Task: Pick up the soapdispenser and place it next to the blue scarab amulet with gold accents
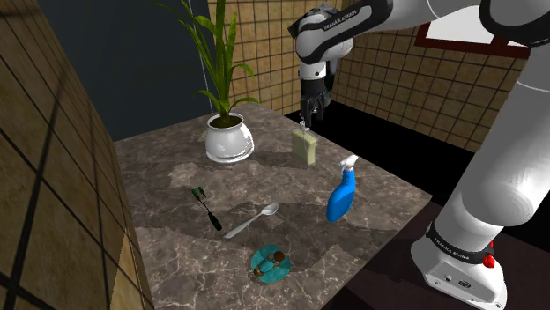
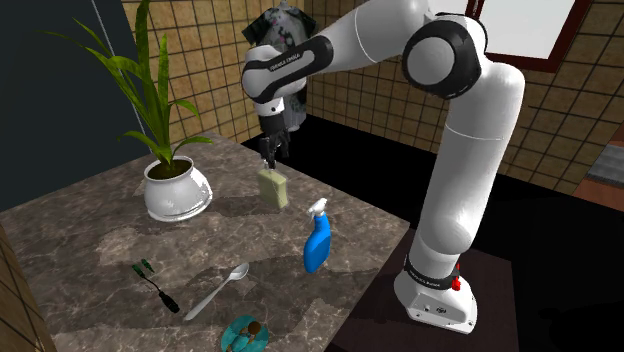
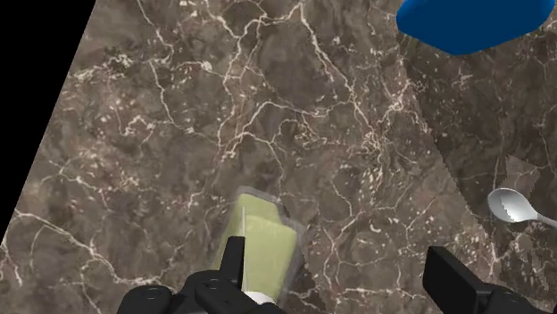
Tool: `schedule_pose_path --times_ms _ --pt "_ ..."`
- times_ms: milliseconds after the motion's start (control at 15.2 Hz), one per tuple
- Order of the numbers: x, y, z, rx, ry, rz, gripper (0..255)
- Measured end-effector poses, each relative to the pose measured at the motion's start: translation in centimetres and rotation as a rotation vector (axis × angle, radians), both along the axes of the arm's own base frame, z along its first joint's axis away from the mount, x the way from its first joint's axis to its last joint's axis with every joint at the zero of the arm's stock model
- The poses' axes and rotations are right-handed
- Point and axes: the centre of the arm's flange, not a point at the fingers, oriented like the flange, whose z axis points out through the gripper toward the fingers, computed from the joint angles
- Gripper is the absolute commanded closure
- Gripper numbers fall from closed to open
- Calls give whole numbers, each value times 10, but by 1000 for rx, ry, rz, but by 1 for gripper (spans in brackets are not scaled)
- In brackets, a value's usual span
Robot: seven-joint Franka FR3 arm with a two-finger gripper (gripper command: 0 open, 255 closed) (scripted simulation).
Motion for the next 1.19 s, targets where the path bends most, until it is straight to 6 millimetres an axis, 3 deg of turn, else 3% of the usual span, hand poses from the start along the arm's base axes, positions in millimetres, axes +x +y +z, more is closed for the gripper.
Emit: schedule_pose_path --times_ms 198,330,528,660,1188 --pt "33 -12 -15 -2 0 -3 0" --pt "56 -20 -14 -10 -32 -10 0" --pt "88 -27 -50 -5 1 -7 0" --pt "105 -35 -59 -4 7 -8 0" --pt "103 -33 -100 -3 9 -7 0"
